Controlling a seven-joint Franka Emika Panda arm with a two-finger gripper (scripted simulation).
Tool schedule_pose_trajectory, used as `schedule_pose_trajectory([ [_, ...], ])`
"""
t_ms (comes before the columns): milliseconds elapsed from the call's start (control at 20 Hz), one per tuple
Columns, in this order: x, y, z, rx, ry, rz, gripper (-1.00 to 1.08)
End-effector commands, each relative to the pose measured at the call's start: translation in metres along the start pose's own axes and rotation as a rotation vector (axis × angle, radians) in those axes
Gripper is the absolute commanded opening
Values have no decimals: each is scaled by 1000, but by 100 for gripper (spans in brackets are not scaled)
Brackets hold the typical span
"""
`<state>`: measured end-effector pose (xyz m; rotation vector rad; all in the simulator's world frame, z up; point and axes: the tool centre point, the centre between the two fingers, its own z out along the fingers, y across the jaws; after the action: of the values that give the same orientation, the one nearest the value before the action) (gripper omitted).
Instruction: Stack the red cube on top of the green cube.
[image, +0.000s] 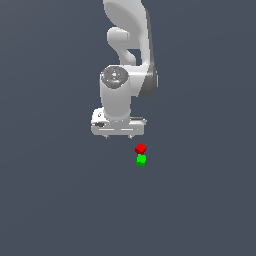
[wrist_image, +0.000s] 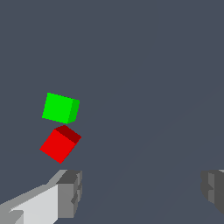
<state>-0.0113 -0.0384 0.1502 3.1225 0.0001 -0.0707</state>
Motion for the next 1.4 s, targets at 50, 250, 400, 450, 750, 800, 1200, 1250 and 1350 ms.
schedule_pose_trajectory([
  [50,0,0,0,0,0,1,100],
  [250,-1,-2,2,1,1,14,100],
  [400,-3,-6,5,2,2,37,100],
  [450,-3,-7,6,2,3,47,100],
  [750,-9,-20,16,7,7,128,100],
  [800,-10,-23,18,7,8,146,100],
  [1200,-16,-50,39,16,18,314,100],
  [1250,-16,-54,42,17,20,335,100],
  [1350,-16,-62,47,19,22,378,100],
])
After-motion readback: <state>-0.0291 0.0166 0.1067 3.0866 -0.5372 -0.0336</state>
